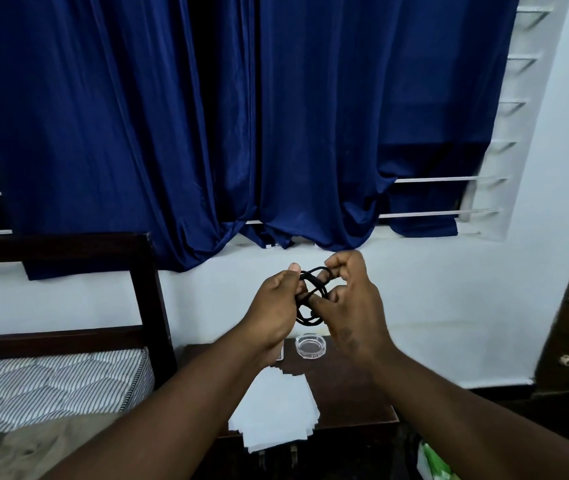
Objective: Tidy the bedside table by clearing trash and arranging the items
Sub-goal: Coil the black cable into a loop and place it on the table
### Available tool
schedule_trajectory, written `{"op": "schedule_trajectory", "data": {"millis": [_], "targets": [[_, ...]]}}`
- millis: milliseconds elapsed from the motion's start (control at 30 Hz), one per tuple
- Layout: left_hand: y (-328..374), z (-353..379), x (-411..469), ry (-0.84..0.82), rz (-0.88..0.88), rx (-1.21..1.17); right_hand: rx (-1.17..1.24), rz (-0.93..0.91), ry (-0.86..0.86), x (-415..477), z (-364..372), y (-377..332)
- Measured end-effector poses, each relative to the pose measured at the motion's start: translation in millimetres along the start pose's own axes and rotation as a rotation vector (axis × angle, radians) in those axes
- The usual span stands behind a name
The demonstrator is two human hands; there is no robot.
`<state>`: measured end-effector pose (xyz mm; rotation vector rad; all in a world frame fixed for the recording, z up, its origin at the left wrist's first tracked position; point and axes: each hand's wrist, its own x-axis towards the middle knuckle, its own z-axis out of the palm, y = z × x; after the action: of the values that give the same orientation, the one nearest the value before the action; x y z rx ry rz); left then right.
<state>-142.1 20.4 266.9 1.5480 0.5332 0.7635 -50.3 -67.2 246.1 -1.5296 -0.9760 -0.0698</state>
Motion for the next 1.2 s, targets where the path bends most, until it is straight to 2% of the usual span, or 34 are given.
{"op": "schedule_trajectory", "data": {"millis": [133, 200, 267, 367, 600, 667, 833, 967, 1033, 1133, 1200], "targets": [[6, 1, -1, 0.015, -0.063, -0.099, -0.232, -0.262, 0.096, -1, -1, 2], [8, 0, 0, 0.016, -0.092, -0.135, -0.19, -0.328, 0.092, -2, -3, 5], [9, -4, 1, 0.046, -0.109, -0.164, -0.059, -0.316, 0.075, -1, -6, 7], [10, -10, 3, 0.082, -0.1, -0.165, 0.218, -0.145, 0.094, -3, -5, 5], [7, -7, 3, 0.091, -0.034, -0.193, 0.943, 0.465, 0.097, -9, 7, 0], [5, -7, 3, 0.085, -0.018, -0.184, 1.032, 0.592, 0.111, -9, 8, 1], [3, -6, 0, 0.076, -0.02, -0.16, 0.909, 0.777, 0.157, -6, 12, 1], [4, -5, 0, 0.068, -0.036, -0.164, 0.776, 0.774, 0.293, -5, 12, 5], [4, -6, 0, 0.072, -0.052, -0.182, 0.549, 0.626, 0.303, -10, 15, 10], [5, -5, 1, 0.063, -0.074, -0.244, 0.119, 0.249, 0.28, -20, 20, 20], [6, -4, 2, 0.063, -0.073, -0.277, 0.023, 0.067, 0.184, -26, 19, 29]]}}
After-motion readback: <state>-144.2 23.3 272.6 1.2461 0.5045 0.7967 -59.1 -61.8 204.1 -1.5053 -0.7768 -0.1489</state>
